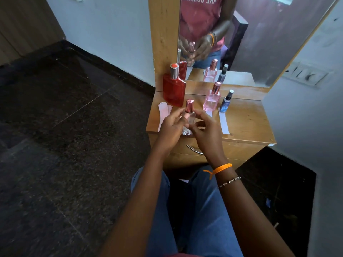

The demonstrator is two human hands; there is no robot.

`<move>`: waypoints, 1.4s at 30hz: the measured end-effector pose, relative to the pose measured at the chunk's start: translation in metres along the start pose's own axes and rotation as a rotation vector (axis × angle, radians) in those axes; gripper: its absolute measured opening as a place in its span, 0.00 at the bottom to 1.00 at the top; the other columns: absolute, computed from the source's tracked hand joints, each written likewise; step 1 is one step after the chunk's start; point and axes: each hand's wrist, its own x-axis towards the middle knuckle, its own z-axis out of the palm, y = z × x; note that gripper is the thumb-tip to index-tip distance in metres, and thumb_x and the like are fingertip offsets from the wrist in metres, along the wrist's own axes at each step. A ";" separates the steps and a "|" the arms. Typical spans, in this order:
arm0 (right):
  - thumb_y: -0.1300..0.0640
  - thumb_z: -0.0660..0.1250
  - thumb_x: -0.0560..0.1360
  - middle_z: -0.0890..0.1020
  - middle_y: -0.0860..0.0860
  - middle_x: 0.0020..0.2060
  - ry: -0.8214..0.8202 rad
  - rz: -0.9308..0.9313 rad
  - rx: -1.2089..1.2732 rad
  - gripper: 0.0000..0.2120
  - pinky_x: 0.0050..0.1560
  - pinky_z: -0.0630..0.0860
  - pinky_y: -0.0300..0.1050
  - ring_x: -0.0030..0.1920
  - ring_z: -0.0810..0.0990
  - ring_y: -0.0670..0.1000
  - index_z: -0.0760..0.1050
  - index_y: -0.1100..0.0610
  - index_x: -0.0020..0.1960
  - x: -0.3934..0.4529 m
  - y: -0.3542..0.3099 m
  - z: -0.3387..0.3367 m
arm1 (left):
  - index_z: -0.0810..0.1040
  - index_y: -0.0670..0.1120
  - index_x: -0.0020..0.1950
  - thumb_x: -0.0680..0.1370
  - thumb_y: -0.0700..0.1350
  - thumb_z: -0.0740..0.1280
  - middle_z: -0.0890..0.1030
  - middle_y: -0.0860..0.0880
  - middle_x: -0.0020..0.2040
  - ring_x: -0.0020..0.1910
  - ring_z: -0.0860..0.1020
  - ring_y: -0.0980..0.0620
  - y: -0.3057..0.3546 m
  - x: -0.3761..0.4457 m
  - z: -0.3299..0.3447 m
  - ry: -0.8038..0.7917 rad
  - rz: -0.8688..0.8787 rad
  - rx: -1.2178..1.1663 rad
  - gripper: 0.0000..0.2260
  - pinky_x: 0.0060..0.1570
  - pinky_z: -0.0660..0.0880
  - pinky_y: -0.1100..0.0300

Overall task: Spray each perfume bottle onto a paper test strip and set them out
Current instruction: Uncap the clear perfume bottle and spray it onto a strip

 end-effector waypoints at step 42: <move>0.66 0.60 0.77 0.81 0.56 0.52 0.199 -0.163 -0.153 0.12 0.47 0.72 0.32 0.49 0.79 0.50 0.73 0.62 0.60 0.012 -0.004 0.007 | 0.73 0.49 0.58 0.82 0.45 0.55 0.77 0.54 0.50 0.48 0.76 0.61 0.002 -0.002 -0.009 0.081 0.037 -0.037 0.09 0.43 0.74 0.73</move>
